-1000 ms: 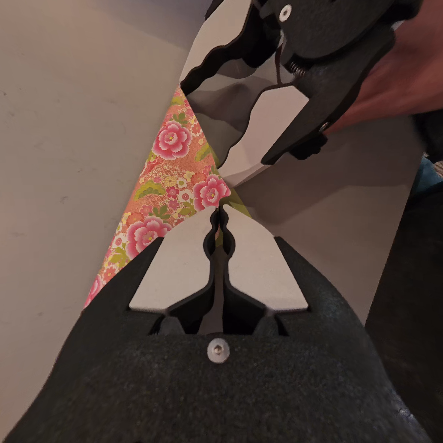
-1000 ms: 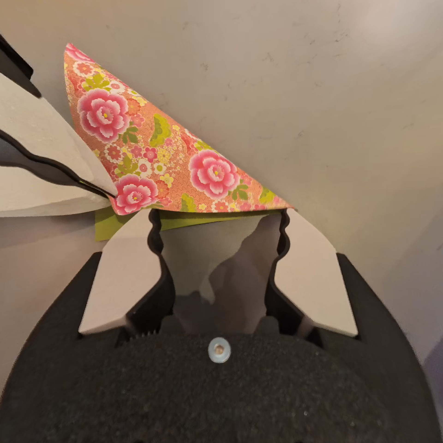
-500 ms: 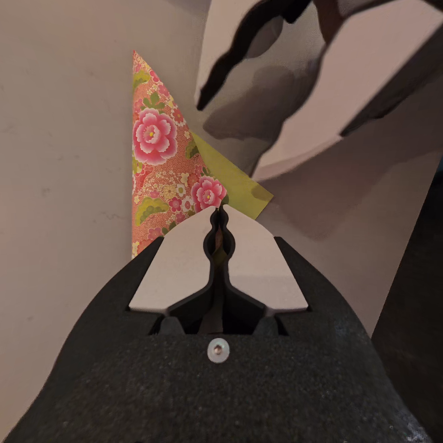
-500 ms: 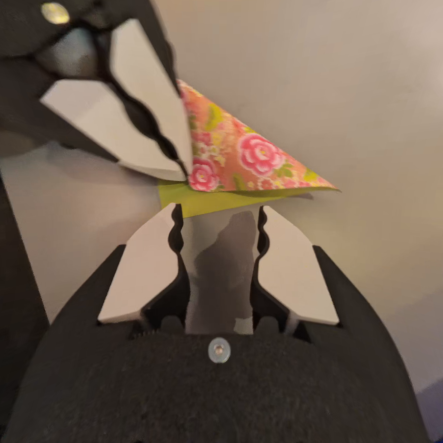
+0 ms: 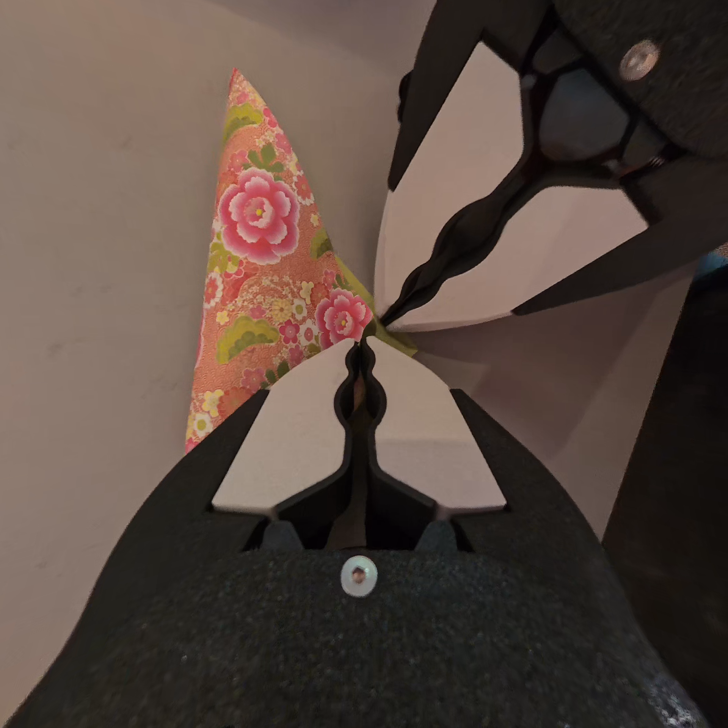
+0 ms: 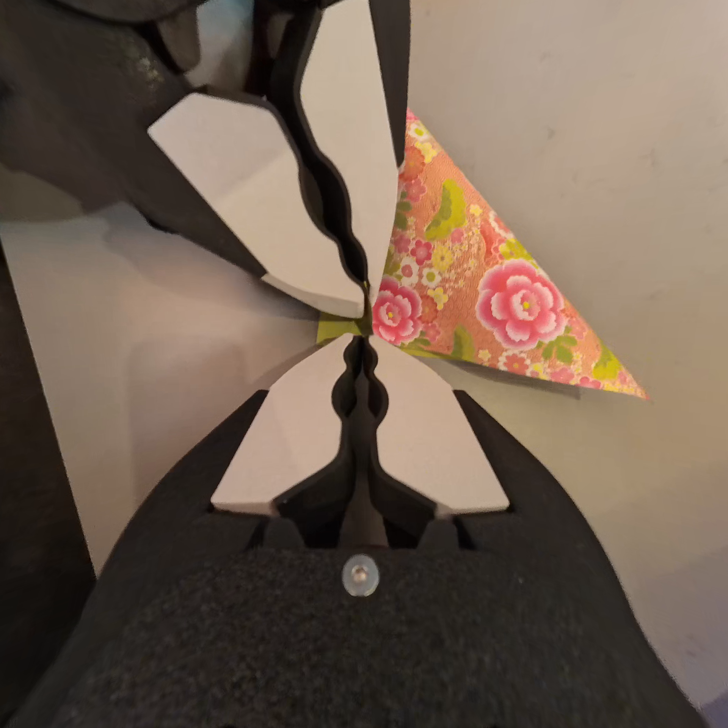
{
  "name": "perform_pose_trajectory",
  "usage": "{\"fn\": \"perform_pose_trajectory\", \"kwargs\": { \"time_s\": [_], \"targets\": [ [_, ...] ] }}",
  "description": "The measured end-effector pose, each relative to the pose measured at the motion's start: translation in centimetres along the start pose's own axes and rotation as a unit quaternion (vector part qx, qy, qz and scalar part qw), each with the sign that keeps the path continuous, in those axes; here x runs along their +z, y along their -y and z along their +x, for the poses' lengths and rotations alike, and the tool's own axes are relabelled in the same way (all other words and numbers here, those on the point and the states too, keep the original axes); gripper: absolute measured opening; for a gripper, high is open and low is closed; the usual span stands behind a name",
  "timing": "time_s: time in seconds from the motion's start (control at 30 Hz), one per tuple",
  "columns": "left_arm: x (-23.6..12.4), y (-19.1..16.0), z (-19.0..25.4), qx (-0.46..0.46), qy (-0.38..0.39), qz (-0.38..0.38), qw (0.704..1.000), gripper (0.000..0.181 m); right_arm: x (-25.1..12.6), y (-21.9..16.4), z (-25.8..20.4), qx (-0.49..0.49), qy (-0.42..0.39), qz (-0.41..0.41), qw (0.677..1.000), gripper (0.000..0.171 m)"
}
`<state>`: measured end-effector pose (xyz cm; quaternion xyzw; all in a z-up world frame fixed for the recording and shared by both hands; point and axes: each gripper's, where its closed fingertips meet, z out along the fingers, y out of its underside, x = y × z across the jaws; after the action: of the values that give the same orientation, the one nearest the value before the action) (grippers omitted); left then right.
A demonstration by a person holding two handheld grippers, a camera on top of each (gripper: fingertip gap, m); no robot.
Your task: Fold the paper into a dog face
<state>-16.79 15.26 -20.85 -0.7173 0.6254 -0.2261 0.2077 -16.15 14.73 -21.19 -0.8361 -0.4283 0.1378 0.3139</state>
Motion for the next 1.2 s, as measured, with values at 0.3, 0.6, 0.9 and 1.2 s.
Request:
{"fn": "perform_pose_trajectory", "kwargs": {
  "time_s": [0.3,0.6,0.9,1.2],
  "targets": [
    [0.0,-0.4,0.7,-0.005,-0.001,-0.003,1.000,0.000,0.1,0.2,-0.3,0.053,0.020,0.012,0.998,0.000],
    [0.0,-0.4,0.7,0.002,0.003,-0.012,1.000,0.000,-1.1,0.1,-2.1,0.005,0.063,0.015,0.998,0.002],
    [0.1,-0.3,1.5,0.002,-0.014,-0.008,1.000,0.000,-0.1,0.0,-2.0,-0.010,0.030,0.005,0.999,0.000],
    [0.0,-0.5,1.4,0.014,-0.001,-0.020,1.000,0.000,-0.9,-0.5,-1.5,0.005,0.054,-0.001,0.999,0.010]
  ]
}}
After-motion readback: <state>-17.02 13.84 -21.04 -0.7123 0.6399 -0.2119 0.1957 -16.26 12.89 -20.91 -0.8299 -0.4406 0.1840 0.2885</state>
